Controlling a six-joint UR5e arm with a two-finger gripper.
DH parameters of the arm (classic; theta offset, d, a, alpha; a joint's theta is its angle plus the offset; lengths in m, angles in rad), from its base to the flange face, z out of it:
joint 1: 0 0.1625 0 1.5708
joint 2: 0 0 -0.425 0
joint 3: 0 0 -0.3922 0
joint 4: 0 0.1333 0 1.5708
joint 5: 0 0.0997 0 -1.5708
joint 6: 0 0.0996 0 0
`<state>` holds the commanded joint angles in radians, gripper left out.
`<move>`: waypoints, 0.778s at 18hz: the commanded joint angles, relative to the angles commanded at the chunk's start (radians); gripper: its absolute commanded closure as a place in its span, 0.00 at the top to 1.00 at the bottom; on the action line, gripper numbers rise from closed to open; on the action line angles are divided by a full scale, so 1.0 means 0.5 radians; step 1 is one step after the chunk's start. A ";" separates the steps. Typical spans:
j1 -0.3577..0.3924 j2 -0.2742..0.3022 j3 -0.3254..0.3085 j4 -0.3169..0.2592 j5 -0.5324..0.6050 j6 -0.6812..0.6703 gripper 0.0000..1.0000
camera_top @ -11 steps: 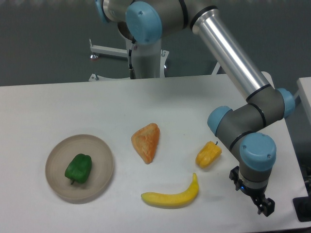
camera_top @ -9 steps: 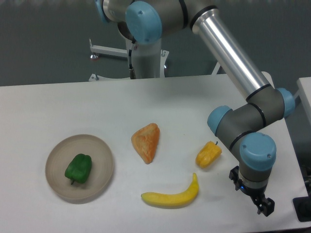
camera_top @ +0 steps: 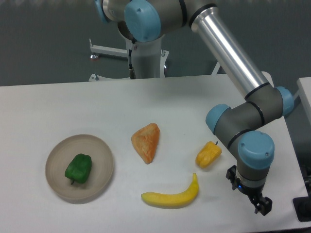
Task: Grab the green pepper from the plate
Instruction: 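Move the open gripper across the table over the green pepper on the plate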
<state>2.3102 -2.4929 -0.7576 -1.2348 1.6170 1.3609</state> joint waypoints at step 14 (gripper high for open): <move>-0.233 0.608 -0.731 -0.019 -0.589 -1.506 1.00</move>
<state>2.1938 -2.1890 -1.1229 -1.2441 1.3223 0.6081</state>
